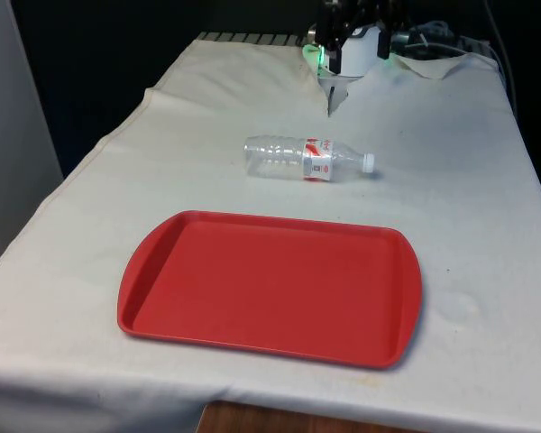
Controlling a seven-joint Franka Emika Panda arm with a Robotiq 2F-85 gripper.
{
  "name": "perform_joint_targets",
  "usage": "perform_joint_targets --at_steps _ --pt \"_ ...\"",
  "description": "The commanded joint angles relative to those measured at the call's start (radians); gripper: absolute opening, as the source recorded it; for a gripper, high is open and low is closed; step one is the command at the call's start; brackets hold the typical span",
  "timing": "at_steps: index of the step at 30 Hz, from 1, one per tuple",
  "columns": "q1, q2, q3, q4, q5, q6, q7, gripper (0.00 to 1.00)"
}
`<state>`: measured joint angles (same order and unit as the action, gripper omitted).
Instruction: Place the bottle upright on the tray.
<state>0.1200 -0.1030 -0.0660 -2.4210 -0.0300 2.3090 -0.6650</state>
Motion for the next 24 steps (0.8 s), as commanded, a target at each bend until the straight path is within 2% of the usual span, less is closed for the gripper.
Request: perform_joint_targets --at_steps 1,5,6,7,13,14,15,20,21,24 --pt "-0.001 -0.005 0.001 -0.007 -0.010 0.016 -0.001 1.00" --pt "-0.001 -0.005 0.001 -0.012 -0.010 0.029 -0.019 1.00" --pt "0.000 0.000 0.000 -0.005 0.000 0.014 -0.019 1.00" --pt "-0.001 -0.004 0.001 -0.013 -0.011 0.034 -0.028 1.00" --pt "-0.001 0.000 0.001 -0.017 -0.015 0.046 -0.055 1.00" --pt "0.000 0.000 0.000 -0.014 0.000 0.033 -0.058 1.00" --pt "-0.001 0.001 0.001 -0.018 -0.015 0.049 -0.064 1.00" --pt "-0.002 0.002 0.001 -0.021 -0.016 0.056 -0.092 1.00" --pt "0.000 0.001 0.000 -0.018 -0.001 0.042 -0.097 1.00" --pt "-0.002 0.003 0.001 -0.022 -0.016 0.060 -0.106 1.00"
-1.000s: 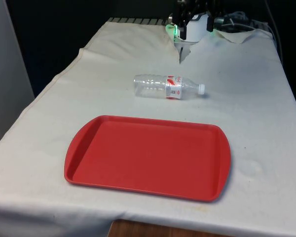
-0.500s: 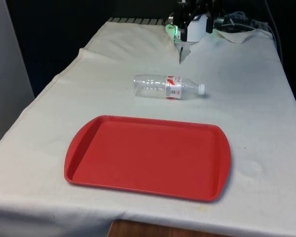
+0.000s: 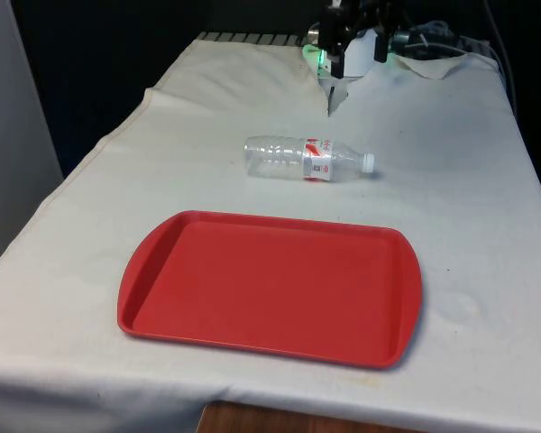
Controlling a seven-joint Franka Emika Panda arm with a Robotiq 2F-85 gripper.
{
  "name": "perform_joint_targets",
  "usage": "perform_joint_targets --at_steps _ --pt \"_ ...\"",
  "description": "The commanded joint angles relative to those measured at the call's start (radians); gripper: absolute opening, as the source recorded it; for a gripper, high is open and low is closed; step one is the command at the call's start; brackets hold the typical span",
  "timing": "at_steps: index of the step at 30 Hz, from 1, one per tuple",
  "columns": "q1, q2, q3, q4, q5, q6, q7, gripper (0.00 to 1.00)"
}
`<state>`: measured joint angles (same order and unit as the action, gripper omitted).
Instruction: Place the bottle upright on the tray.
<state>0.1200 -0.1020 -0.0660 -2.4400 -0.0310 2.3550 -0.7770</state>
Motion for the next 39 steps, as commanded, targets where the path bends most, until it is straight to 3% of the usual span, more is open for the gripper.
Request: perform_joint_targets --at_steps 1,21,39 --pt "-0.001 0.003 0.001 -0.003 -0.015 0.015 0.001 1.00" --pt "0.000 0.013 0.000 0.000 -0.005 0.010 -0.094 1.00" --pt "-0.001 0.028 0.001 -0.007 -0.029 0.045 -0.192 1.00"
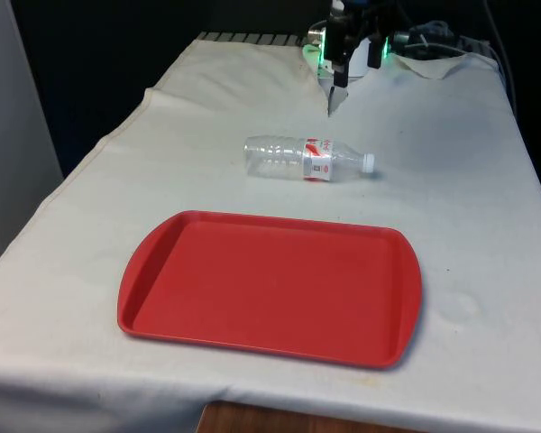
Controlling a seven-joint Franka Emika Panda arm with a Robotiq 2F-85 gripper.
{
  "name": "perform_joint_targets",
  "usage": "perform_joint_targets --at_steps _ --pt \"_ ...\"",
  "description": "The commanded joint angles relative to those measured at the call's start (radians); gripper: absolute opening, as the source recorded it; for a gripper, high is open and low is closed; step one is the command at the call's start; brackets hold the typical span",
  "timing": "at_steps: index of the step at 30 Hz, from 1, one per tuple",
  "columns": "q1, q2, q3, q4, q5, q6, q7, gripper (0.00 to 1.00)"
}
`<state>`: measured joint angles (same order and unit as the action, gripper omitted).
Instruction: Place the bottle upright on the tray.
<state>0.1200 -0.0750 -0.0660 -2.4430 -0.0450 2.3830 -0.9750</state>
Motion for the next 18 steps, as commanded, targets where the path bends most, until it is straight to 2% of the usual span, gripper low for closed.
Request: perform_joint_targets --at_steps 1,4,5,12,13,14,18 --pt "-0.001 0.001 0.001 -0.004 -0.016 0.018 0.000 1.00" --pt "0.000 0.000 0.000 -0.001 -0.002 0.003 -0.018 1.00" --pt "-0.001 0.001 0.001 -0.005 -0.018 0.019 -0.017 1.00" --pt "-0.001 0.001 0.001 -0.010 -0.022 0.023 -0.067 1.00" --pt "0.000 0.000 0.000 -0.006 -0.004 0.008 -0.070 1.00" --pt "-0.001 0.001 0.001 -0.011 -0.022 0.024 -0.072 1.00" --pt "-0.001 0.002 0.001 -0.013 -0.028 0.025 -0.102 1.00"
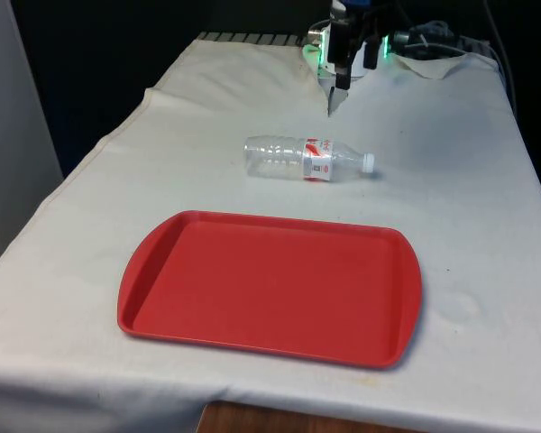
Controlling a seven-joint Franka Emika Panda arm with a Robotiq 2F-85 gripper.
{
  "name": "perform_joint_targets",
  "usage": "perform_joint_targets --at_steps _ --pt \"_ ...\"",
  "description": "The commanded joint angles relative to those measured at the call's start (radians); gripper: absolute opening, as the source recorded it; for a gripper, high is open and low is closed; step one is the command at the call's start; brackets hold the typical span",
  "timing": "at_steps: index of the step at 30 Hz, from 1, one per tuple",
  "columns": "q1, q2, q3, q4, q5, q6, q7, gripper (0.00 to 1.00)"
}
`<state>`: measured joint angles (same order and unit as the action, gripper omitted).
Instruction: Place the bottle upright on the tray.
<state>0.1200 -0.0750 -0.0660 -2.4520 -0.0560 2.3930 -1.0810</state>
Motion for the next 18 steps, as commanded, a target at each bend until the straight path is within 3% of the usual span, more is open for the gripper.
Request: perform_joint_targets --at_steps 1,12,18 --pt "-0.001 0.002 0.001 -0.004 -0.019 0.015 -0.002 1.00" --pt "0.000 0.006 0.000 -0.002 -0.025 0.001 -0.064 1.00" --pt "-0.002 0.014 0.001 -0.005 -0.060 0.015 -0.088 1.00"
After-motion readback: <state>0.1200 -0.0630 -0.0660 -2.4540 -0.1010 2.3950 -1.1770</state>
